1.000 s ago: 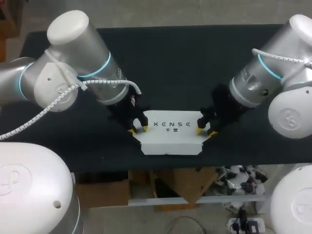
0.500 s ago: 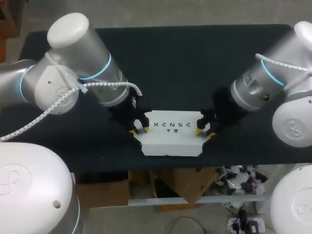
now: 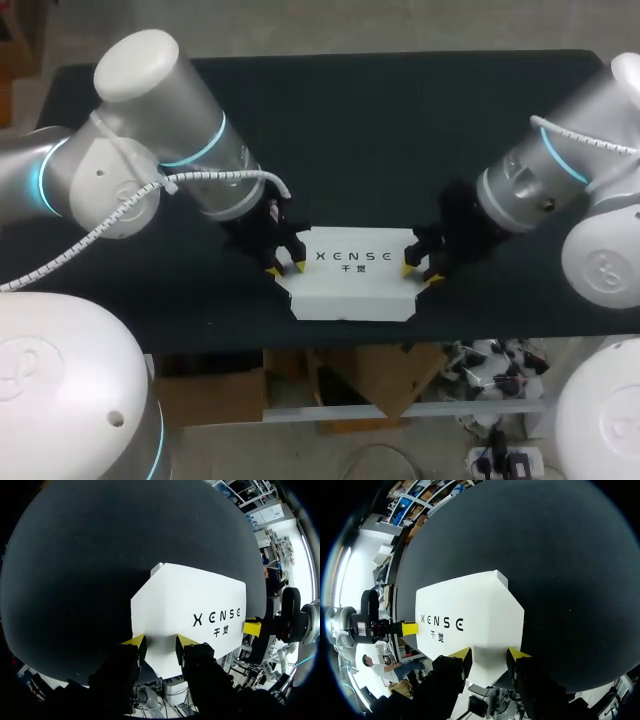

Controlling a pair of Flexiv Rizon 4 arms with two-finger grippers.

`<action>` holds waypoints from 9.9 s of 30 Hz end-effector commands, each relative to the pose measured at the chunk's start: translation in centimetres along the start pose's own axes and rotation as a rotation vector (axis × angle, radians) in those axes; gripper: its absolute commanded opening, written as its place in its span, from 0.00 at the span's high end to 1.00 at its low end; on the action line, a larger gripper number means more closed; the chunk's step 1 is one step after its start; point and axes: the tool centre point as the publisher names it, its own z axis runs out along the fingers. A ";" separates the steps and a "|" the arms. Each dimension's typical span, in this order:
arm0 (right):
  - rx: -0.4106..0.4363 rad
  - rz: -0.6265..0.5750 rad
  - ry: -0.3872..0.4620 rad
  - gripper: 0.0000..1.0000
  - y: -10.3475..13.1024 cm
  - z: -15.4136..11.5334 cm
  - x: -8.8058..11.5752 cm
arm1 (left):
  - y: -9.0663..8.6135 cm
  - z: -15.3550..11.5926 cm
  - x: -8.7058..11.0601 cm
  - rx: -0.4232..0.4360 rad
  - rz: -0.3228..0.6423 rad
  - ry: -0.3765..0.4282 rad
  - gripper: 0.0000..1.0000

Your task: Assemble the packaging by folding the flat box into shape, placing the metal phone stand inside, and closing the box properly

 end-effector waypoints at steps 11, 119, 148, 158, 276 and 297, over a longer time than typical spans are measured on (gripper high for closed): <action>-0.133 0.014 0.020 0.52 0.0 1.2 0.0 | 0.5 1.2 0.1 0.000 0.007 0.033 0.62; -0.199 0.017 0.133 0.52 0.6 0.6 0.2 | 0.6 2.0 0.3 -0.002 0.009 0.183 0.57; -0.222 0.003 0.254 0.52 0.9 1.9 -0.9 | 1.4 2.4 0.5 -0.031 0.041 0.276 0.56; -0.221 -0.023 0.285 0.52 1.5 2.0 -0.1 | 1.5 2.1 1.1 -0.032 0.056 0.273 0.57; 0.134 0.084 0.288 0.60 2.7 -0.2 3.2 | -1.0 -1.2 3.7 -0.355 -0.220 0.349 0.57; 0.163 0.110 0.298 0.61 3.5 -0.7 3.3 | -1.6 -1.5 3.7 -0.404 -0.266 0.344 0.56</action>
